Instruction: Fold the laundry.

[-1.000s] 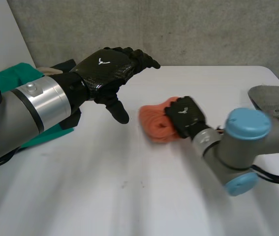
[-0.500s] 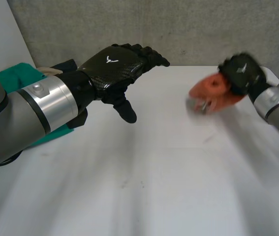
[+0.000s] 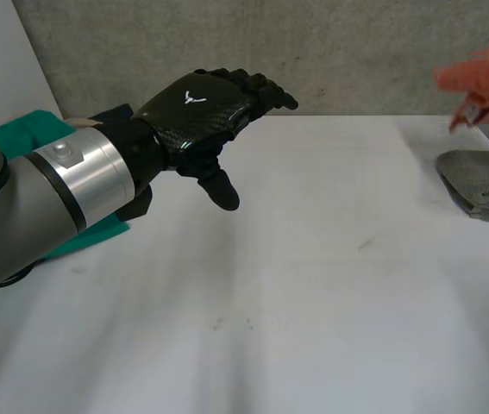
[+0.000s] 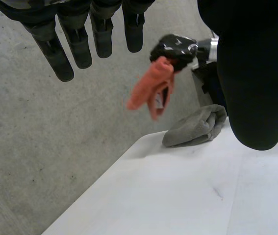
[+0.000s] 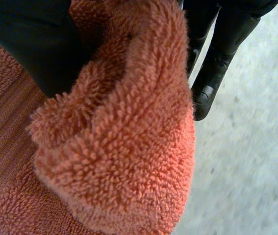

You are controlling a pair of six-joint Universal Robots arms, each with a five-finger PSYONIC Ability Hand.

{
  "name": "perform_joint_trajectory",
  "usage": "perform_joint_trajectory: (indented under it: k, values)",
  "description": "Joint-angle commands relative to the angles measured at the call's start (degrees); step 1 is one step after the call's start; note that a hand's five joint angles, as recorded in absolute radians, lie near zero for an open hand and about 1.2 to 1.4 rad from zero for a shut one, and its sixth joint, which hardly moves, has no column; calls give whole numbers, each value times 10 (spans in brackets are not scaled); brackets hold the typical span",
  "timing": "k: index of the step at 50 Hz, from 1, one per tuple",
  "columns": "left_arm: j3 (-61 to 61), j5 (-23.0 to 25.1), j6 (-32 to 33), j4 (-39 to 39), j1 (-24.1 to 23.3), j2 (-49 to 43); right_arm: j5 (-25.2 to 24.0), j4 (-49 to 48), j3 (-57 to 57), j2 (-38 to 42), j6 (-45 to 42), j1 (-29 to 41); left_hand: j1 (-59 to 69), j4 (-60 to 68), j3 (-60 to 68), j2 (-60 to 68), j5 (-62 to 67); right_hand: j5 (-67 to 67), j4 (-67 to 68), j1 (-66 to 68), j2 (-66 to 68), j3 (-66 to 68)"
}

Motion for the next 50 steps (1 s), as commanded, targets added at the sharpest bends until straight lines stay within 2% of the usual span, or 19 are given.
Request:
perform_joint_trajectory:
  k: [1,17,30,31,33,34,37,42,46,50]
  values:
    - [-5,-1,-1,2,0,-6,-40,-40,47,67,19,-31,1,-3,-4,-2,3,177,116,292,142,140]
    - [-4,-19,-2,10,-7,-7,-105,-52,101,82,14,-87,1,-3,-4,-2,3,177,116,292,142,140]
    - [8,-19,-2,19,-47,-8,-101,1,97,84,-33,-89,-2,-6,-7,-5,-1,177,116,292,142,140]
    - [8,-20,-2,20,-47,-9,-100,15,99,79,-39,-87,0,-4,-6,-4,1,24,-36,139,-11,-12]
    - [8,-20,-3,22,-47,-10,-98,29,101,74,-49,-86,0,-4,-6,-4,1,-391,-451,-275,-426,-427]
    - [7,-20,-2,22,-47,-12,-96,42,105,68,-66,-83,0,-4,-6,-4,1,-523,-584,-408,-558,-560]
    - [7,-21,-2,22,-47,-17,-84,65,112,61,-102,-77,1,-3,-4,-2,3,-523,-584,-408,-558,-560]
    - [0,-21,-2,21,-46,-17,-2,156,137,12,-195,-81,1,-3,-4,-2,3,-523,-584,-408,-558,-560]
    - [-8,-20,-1,20,-43,-13,42,228,157,-17,-278,-100,1,-3,-4,-2,3,-523,-584,-408,-558,-560]
    - [-14,-20,-1,21,-42,-12,61,300,174,-46,-359,-122,1,-3,-4,-2,3,-523,-584,-408,-558,-560]
